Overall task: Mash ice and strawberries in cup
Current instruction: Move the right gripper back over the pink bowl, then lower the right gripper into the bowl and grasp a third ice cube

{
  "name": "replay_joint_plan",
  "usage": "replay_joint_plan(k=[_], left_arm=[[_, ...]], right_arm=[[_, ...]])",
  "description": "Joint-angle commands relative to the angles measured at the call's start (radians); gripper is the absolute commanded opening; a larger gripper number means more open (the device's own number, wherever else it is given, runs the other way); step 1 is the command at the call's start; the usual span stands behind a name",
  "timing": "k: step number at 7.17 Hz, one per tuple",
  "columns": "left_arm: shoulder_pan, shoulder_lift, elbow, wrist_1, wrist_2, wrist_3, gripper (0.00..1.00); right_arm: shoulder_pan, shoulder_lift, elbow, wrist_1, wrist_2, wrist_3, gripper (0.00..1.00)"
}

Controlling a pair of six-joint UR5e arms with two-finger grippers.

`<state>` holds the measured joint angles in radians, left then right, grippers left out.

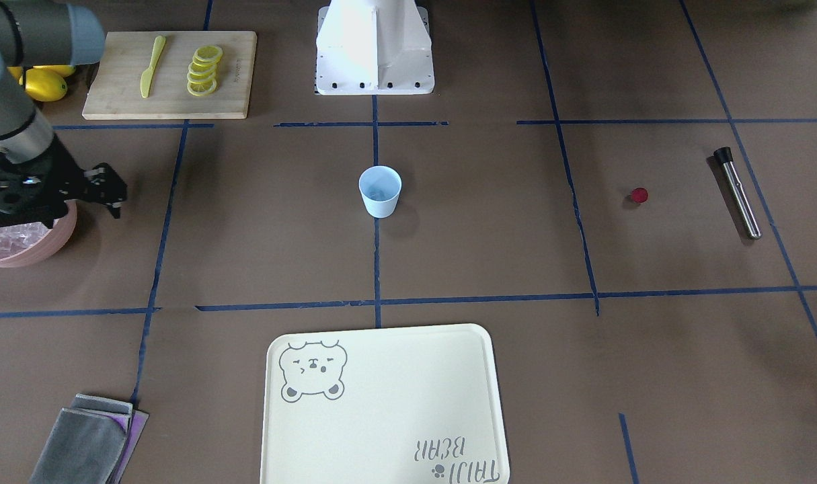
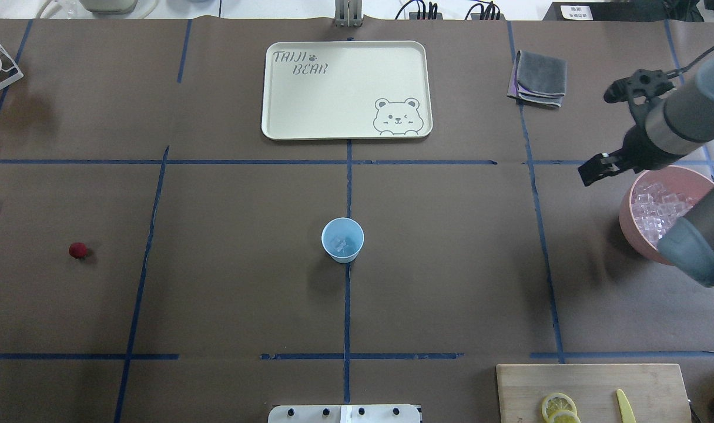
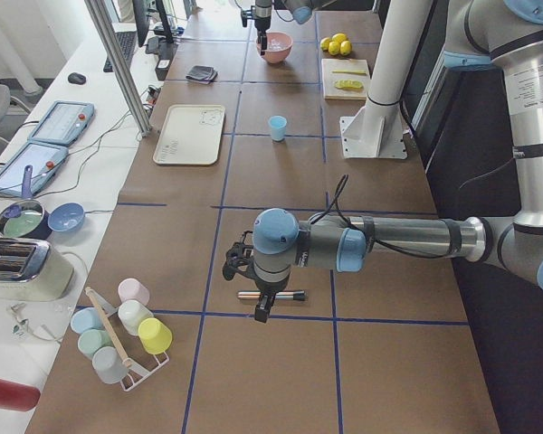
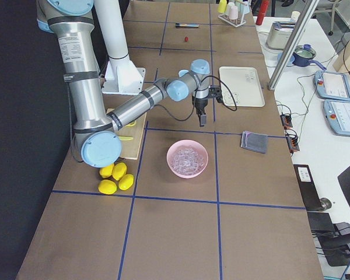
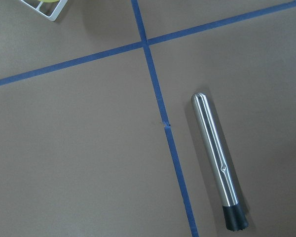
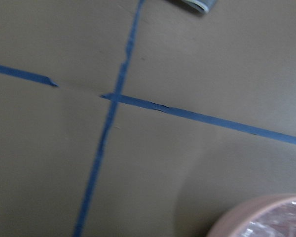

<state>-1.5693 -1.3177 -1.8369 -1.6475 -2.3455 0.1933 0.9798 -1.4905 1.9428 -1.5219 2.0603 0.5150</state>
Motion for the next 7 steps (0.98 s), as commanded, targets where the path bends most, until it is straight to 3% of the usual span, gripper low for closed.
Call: replay_joint_plan(k=[1, 4, 7], left_arm=[[0.0, 0.0, -0.001, 0.0, 0.0, 0.0, 1.0], [0.0, 0.0, -0.002, 0.0, 0.0, 0.0, 1.0], [0.0, 0.0, -0.002, 0.0, 0.0, 0.0, 1.0]], right_arm=[[0.08, -0.201, -0.004, 0.129, 0.032, -0.209, 0.99], [0.08, -0.237, -0.051, 0.141, -0.037, -0.268, 0.97], [0.066, -0.22, -0.1, 0.141, -0.039, -0.267, 0.82]])
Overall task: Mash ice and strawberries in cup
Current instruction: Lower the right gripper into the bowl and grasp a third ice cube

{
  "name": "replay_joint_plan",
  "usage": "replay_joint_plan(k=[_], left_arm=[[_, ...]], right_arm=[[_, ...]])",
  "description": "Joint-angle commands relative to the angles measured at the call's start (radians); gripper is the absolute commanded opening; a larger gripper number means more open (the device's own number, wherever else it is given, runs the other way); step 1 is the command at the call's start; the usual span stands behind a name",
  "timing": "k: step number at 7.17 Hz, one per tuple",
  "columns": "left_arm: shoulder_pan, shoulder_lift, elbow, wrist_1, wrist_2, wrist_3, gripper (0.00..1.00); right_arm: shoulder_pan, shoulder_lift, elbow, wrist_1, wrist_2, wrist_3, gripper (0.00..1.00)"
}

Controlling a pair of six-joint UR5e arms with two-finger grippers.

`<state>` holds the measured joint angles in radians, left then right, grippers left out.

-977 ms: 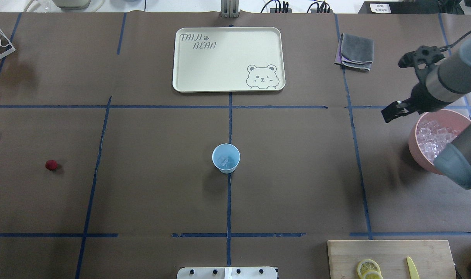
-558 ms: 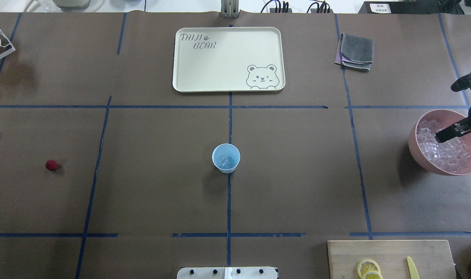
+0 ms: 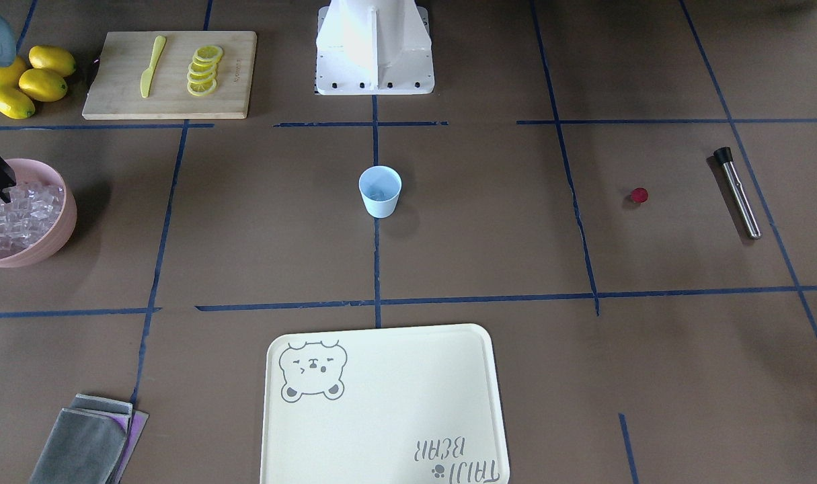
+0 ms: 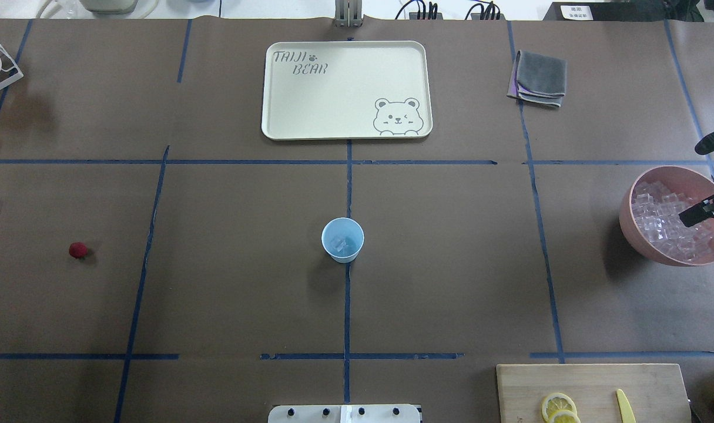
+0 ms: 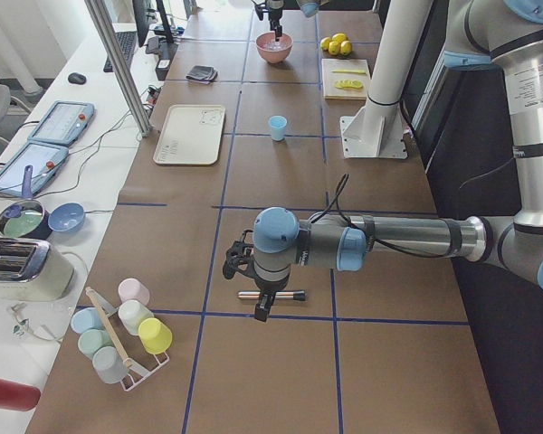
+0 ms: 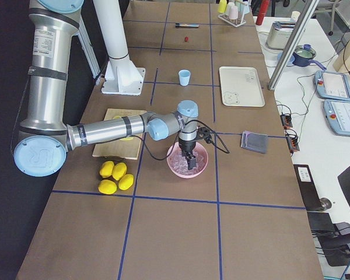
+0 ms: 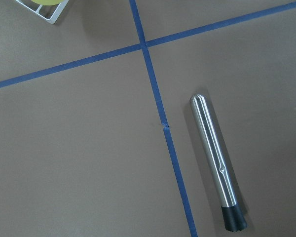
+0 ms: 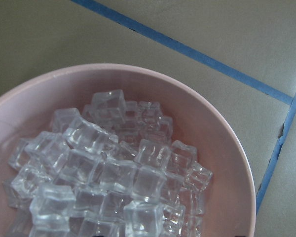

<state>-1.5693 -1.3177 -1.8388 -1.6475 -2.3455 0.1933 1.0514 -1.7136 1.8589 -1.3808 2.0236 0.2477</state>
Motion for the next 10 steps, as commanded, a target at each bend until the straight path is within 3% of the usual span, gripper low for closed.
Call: replay_joint_plan(k=[1, 5, 7, 9, 10], left_arm=[[0.0, 0.0, 0.0, 0.0, 0.0, 0.0, 1.0], [0.0, 0.0, 0.001, 0.0, 0.0, 0.0, 1.0], [0.0, 0.0, 0.001, 0.0, 0.0, 0.0, 1.0], [0.0, 0.0, 0.001, 0.0, 0.0, 0.0, 1.0], [0.0, 0.0, 0.0, 0.0, 0.0, 0.0, 1.0]], right_arm=[[-0.01, 0.008, -0.017, 0.0, 0.0, 0.001, 0.79], [-0.034, 0.014, -0.018, -0.001, 0.001, 0.01, 0.72], [-0.039, 0.014, -0.023, -0.001, 0.001, 0.007, 0.62], [-0.039, 0.017, -0.023, -0.001, 0.007, -0.001, 0.22], [-0.039, 0.017, -0.023, -0.001, 0.012, -0.001, 0.12]])
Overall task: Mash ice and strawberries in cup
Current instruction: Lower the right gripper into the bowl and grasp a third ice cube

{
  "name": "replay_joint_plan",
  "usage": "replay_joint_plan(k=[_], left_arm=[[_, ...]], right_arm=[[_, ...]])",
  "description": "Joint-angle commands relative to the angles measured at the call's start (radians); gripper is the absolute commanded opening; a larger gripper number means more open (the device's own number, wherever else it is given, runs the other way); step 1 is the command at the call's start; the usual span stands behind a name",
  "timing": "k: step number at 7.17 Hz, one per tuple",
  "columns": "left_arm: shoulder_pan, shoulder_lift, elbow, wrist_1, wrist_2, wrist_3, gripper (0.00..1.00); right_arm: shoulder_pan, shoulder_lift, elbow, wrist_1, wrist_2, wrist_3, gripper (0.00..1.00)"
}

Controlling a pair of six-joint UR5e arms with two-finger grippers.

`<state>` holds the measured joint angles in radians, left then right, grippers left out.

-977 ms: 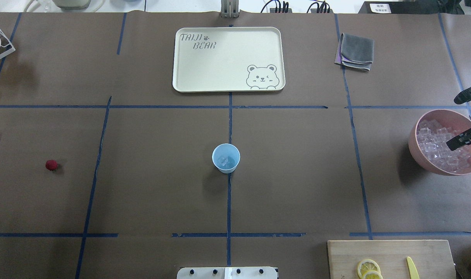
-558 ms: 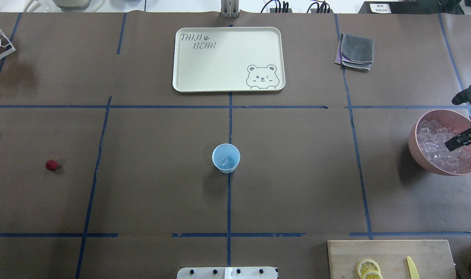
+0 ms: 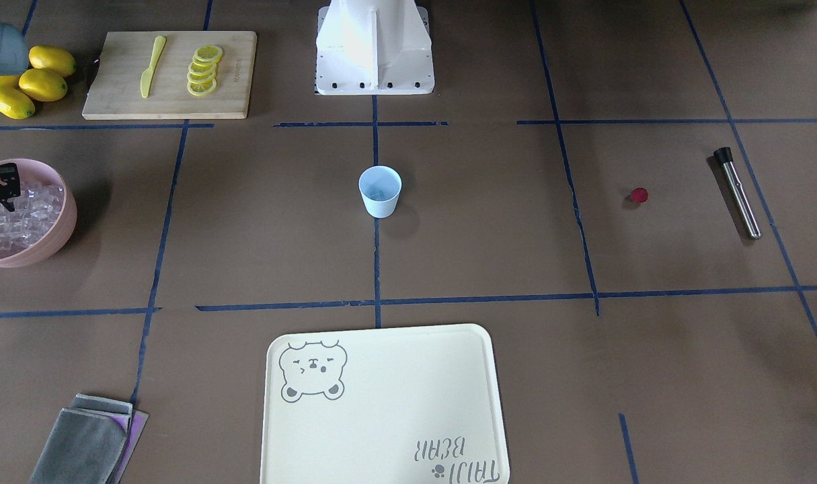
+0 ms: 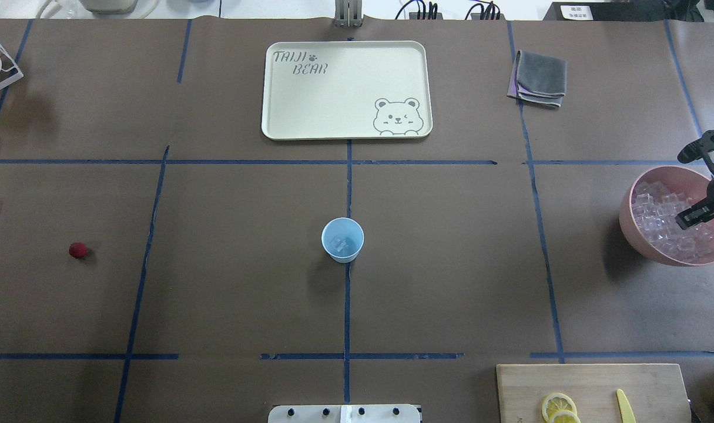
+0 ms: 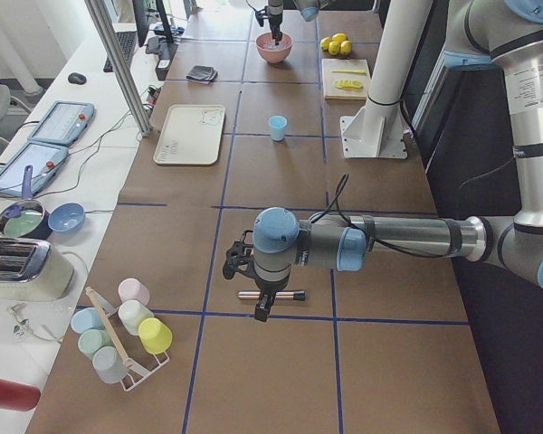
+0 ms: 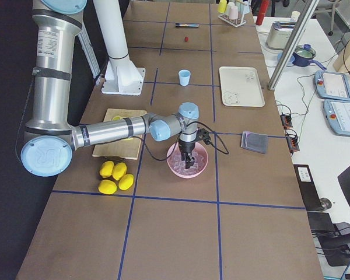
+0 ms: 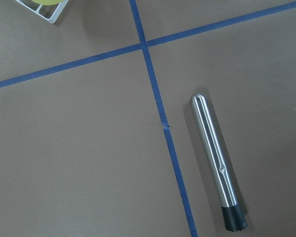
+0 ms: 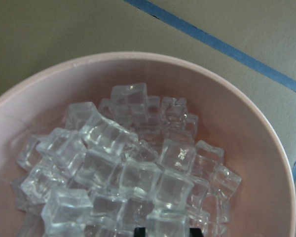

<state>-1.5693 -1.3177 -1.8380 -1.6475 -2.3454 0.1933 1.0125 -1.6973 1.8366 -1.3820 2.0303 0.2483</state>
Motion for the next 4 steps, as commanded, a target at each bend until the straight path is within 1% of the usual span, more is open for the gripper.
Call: replay_joint_plan(k=[1, 2, 3, 4], left_arm=[[0.0, 0.0, -0.001, 0.0, 0.0, 0.0, 1.0], [0.0, 0.0, -0.001, 0.0, 0.0, 0.0, 1.0], [0.0, 0.0, -0.001, 0.0, 0.0, 0.0, 1.0], [0.0, 0.0, -0.003, 0.0, 0.0, 0.0, 1.0]], right_arm=[[0.0, 0.002, 0.001, 0.0, 0.007, -0.001, 0.09], [0.006, 0.002, 0.006, 0.0, 0.007, -0.001, 0.08], [0.049, 0.004, 0.022, -0.002, 0.007, -0.001, 0.08], [0.095, 0.004, 0.059, -0.014, 0.01, -0.001, 0.08]])
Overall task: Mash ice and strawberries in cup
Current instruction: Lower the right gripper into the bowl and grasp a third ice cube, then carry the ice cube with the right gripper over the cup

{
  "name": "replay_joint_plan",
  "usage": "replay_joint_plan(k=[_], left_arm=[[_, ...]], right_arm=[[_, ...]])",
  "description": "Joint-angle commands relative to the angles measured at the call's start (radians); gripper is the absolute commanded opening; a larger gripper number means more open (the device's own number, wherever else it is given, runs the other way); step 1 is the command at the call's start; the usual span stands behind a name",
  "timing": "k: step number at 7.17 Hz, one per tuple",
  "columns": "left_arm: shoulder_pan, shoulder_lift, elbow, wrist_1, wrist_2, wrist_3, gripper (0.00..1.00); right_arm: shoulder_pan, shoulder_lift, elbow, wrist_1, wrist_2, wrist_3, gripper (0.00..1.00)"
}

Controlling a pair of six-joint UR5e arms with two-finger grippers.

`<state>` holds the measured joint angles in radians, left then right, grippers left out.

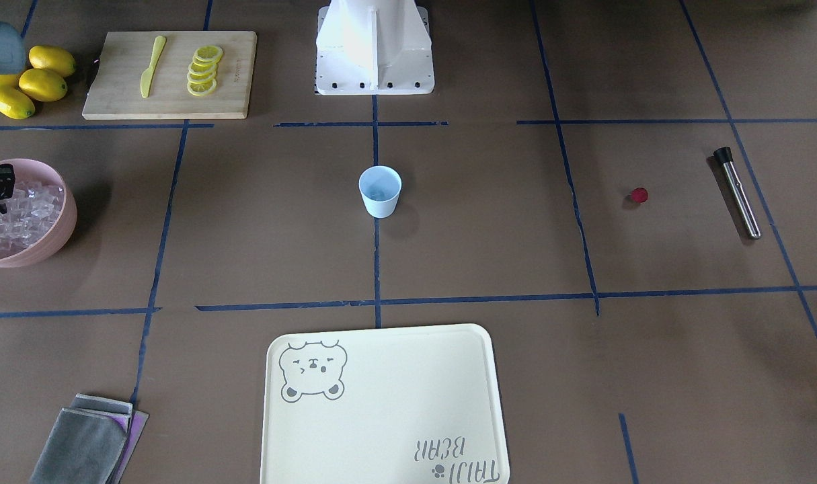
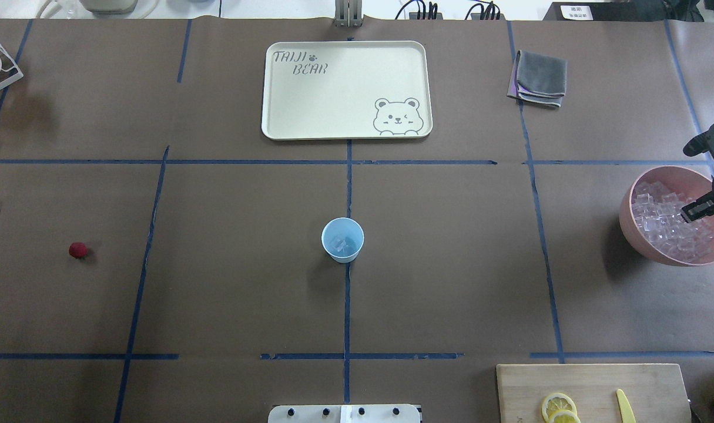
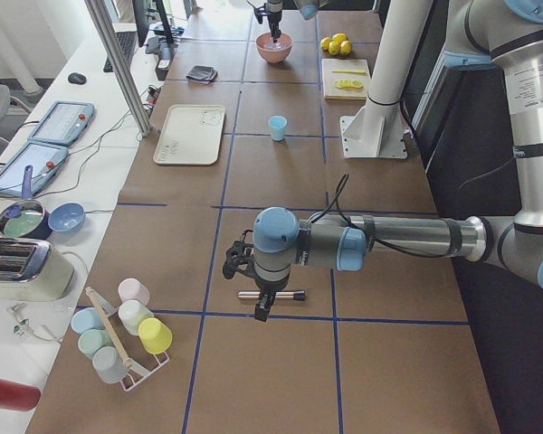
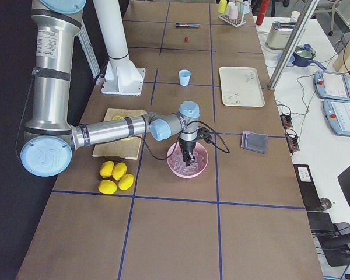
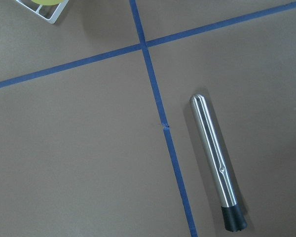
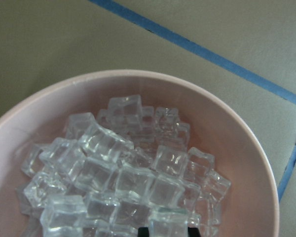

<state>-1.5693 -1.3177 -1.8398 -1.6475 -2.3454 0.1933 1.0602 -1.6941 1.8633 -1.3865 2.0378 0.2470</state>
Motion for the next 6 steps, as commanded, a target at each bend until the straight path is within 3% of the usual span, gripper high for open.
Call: replay_joint_plan(k=[1, 3, 5, 6], left_arm=[[0.0, 0.0, -0.003, 0.0, 0.0, 0.0, 1.0], [0.0, 0.0, -0.004, 0.0, 0.0, 0.0, 1.0], [0.0, 0.0, -0.006, -0.002, 0.0, 0.0, 1.0], [0.0, -0.002, -0.006, -0.003, 0.0, 0.0, 1.0]], right_arm=[[0.075, 0.014, 0.055, -0.008, 0.063, 0.02, 0.08], [0.032, 0.174, 0.05, -0.009, 0.085, 0.349, 0.06], [-0.159, 0.368, 0.04, -0.044, 0.065, 0.646, 0.03], [-0.258, 0.508, 0.04, -0.154, -0.003, 0.778, 0.03]])
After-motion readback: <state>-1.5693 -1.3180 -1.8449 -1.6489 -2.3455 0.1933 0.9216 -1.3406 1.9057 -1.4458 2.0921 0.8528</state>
